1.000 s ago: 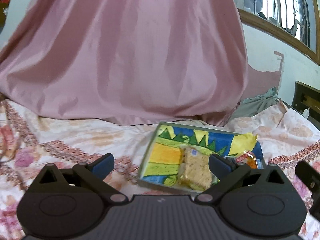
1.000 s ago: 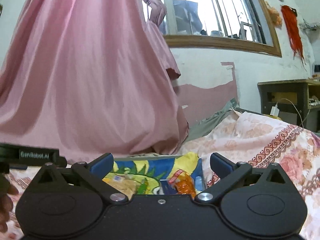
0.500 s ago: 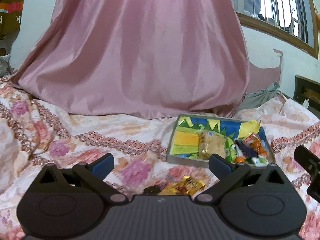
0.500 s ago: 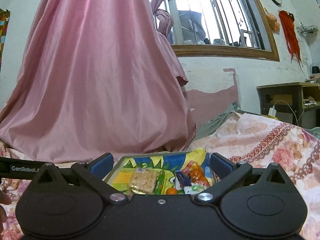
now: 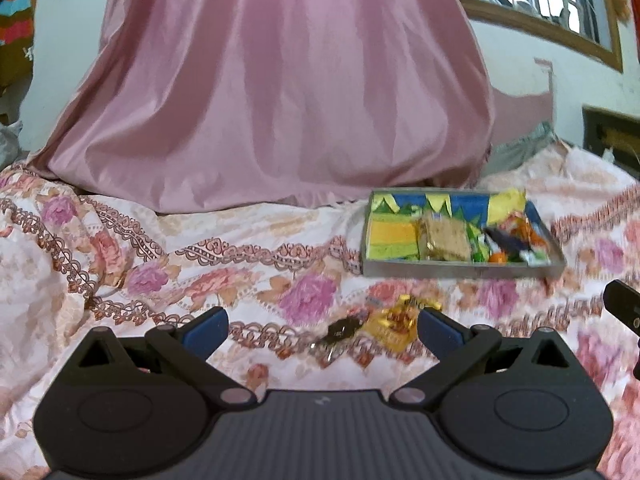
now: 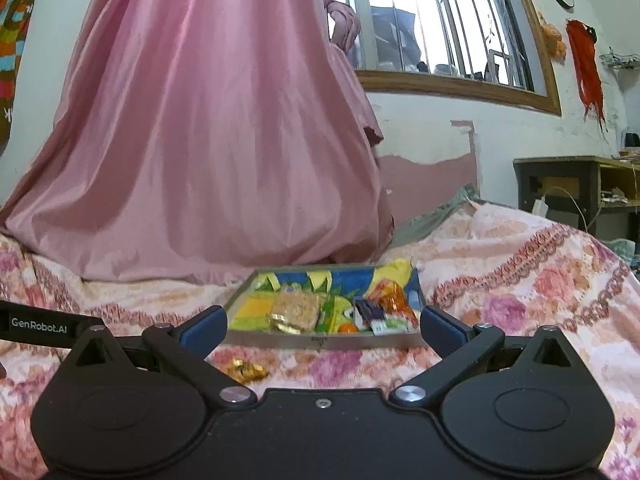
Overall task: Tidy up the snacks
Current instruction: 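Pull both grippers back from the tray toward the snacks on the bedspread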
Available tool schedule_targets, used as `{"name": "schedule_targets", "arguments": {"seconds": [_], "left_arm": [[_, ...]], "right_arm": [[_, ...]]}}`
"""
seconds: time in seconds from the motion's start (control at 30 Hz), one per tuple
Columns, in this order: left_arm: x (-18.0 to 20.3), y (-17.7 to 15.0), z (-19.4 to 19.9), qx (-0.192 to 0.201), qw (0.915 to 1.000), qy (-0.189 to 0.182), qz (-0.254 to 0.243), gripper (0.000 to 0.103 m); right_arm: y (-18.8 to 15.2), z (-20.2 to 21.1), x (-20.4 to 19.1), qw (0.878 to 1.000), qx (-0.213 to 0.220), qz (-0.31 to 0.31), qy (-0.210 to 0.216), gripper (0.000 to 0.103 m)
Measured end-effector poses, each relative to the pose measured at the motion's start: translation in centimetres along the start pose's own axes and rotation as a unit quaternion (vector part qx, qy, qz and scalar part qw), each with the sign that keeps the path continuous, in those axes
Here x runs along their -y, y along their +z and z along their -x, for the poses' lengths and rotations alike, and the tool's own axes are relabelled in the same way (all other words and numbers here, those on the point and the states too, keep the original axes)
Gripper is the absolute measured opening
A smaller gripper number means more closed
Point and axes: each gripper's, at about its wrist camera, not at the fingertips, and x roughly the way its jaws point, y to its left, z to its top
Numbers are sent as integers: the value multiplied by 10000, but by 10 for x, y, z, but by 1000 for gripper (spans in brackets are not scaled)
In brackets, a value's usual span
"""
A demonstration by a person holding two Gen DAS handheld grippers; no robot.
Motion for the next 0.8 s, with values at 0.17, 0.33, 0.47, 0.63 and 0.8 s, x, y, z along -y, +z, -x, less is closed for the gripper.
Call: {"name": "schedule_targets", "arguments": {"seconds": [0.17,0.33,0.47,0.63,0.8], "left_arm": [[-9,-17,-1,-196,9997,6,124,103],[-22,-28,-2,-311,9991,12,303,103],[-33,-37,-5,-398,9984,16,390,103],[-45,-48,-10,-477,9977,12,473,103],[-54,-61,-7,-334,9979,30,552,103]], "right_arm": [[-14,4,-2,9995,-301,-55,-69,102],[-25,9,-3,9988,-438,-101,-168,102],[-32,11,-5,9981,-562,-95,-234,102],[-43,12,-12,9968,-755,-12,-271,102],[-52,9,-22,9946,-973,201,-298,102]]}}
